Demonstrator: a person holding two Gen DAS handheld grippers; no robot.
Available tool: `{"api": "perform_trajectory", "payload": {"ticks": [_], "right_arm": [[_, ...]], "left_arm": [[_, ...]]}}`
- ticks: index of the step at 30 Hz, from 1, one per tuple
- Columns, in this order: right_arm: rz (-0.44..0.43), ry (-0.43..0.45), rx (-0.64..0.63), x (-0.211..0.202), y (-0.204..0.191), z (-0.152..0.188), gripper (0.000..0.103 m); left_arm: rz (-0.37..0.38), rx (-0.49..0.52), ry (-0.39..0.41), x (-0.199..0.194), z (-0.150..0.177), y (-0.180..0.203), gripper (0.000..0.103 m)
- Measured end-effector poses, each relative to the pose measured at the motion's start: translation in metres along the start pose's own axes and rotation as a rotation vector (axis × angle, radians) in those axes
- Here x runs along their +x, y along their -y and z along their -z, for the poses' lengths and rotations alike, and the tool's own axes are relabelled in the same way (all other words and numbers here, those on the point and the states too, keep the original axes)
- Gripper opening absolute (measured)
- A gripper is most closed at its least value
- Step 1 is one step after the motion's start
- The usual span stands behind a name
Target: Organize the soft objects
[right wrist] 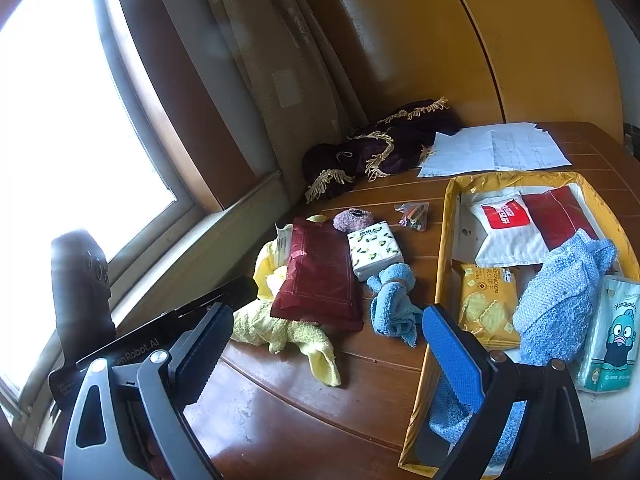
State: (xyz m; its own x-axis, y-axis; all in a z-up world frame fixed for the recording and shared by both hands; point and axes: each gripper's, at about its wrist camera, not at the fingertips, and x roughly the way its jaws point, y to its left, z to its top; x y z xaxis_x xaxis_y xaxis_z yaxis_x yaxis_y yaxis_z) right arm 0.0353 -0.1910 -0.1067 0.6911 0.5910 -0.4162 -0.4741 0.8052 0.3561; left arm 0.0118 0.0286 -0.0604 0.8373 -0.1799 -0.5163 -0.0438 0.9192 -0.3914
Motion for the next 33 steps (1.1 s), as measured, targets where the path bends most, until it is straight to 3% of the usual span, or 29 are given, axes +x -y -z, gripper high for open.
{"api": "perform_trajectory", "payload": {"ticks": [33], "right_arm": [[-0.001,-0.007,-0.036,-0.005,-0.001,-0.003,0.094]], "left_arm": [[0.012,-0.014,0.051,-0.010,-0.003,-0.002,0.077]]}}
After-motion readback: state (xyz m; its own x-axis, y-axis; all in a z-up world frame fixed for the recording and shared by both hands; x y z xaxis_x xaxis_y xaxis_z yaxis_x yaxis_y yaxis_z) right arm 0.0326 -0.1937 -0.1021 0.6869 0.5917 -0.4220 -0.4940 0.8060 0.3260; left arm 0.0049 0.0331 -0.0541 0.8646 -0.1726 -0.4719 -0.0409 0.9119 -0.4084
